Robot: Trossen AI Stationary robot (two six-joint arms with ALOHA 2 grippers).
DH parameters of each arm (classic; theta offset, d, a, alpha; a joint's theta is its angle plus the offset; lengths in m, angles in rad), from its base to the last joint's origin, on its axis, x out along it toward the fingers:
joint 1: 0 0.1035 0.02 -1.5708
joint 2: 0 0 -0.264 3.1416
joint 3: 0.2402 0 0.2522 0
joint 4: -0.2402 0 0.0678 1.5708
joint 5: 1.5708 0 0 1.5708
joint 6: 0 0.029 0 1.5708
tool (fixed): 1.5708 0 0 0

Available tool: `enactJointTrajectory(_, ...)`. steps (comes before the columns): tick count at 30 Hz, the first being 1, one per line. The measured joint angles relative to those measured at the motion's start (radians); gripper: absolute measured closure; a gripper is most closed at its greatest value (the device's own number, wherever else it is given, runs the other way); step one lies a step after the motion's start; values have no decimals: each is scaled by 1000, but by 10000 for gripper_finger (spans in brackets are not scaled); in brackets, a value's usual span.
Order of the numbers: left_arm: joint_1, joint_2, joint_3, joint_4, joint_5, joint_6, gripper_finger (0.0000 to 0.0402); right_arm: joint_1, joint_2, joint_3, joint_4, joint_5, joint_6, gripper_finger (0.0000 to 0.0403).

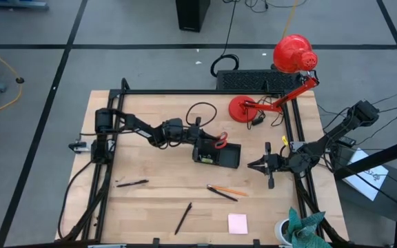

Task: Pick and place office supplies into organizer
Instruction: Put the black pen into the black desk organizer

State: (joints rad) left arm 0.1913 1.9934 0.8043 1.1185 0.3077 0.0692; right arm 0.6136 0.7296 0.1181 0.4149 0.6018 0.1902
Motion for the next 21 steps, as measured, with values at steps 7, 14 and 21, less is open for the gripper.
enactJointTrajectory(7,2,-10,-1,-10,40,-4,290,0,0,0,0,-1,6,385)
enactJointTrajectory(14,5,-103,2,-124,27,26,211,0,0,0,4,-1,6,385)
enactJointTrajectory(21,-73,-433,22,-734,-135,50,197,0,0,0,7,-2,7,385)
